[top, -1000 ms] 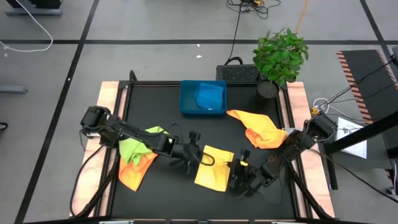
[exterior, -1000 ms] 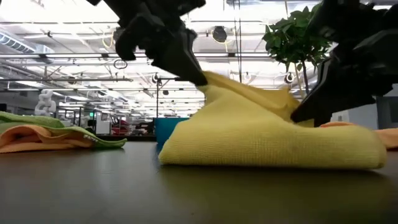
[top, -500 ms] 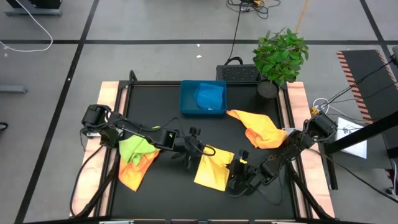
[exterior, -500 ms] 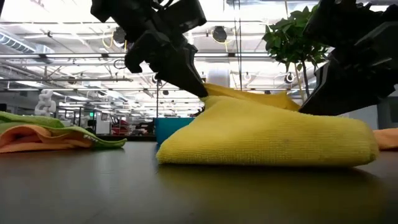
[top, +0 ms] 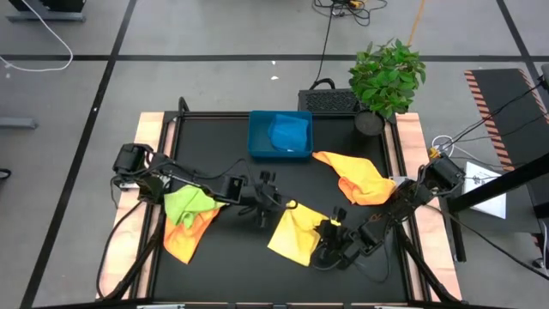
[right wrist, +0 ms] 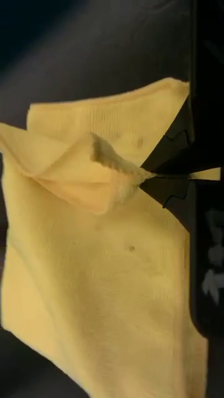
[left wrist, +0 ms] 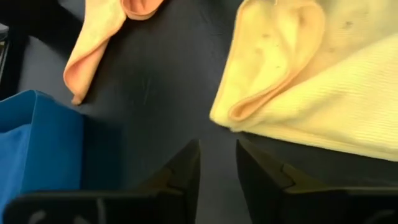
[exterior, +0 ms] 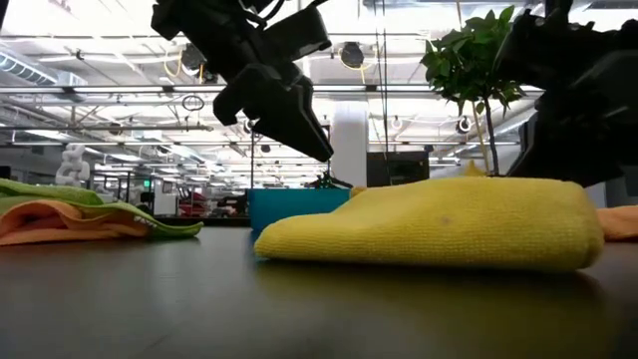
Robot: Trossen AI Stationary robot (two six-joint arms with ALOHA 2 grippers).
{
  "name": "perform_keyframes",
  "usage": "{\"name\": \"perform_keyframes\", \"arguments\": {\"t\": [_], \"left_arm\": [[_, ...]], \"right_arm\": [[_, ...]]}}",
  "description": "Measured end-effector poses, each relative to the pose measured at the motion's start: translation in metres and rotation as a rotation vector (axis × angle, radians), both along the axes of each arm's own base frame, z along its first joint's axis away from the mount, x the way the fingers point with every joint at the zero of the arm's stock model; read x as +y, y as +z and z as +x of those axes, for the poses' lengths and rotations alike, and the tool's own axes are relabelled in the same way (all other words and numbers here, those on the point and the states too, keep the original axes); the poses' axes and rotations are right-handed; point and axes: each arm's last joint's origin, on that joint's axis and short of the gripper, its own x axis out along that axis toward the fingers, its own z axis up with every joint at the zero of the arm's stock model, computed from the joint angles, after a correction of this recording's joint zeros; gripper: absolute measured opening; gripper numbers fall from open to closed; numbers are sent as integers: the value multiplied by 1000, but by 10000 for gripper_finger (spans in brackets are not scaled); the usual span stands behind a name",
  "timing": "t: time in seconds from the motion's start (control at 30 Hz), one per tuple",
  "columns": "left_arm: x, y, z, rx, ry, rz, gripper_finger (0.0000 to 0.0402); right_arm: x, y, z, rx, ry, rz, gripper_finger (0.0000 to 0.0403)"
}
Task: Fold microfiber towels
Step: Fold the yellow microfiber cloth
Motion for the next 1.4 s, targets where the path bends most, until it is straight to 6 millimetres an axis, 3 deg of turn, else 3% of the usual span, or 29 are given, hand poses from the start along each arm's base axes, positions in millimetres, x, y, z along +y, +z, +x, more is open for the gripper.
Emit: {"name": "perform_keyframes", "arguments": {"t": [0.3, 0.63, 0.9, 1.03, 1.17, 1.4], "left_arm": [[-10, 0, -1, -1, -27, -8, 113], [-20, 0, -3, -3, -37, -27, 113], [-24, 0, -4, -3, -38, -73, 113], [-29, 0, -5, 8, -72, -140, 113], [-40, 0, -7, 21, -137, -190, 113], [-55, 0, -11, 24, -180, -190, 113]], "right_arm": [[-3, 15, -2, -56, -24, -2, 0], [-11, 15, -17, -11, -53, 18, 0], [-8, 42, -29, -105, -29, 37, 0], [-9, 44, -35, -60, -22, 68, 1], [-10, 39, -39, 21, 0, 104, 21], [-19, 26, -47, 61, -40, 83, 91]]}}
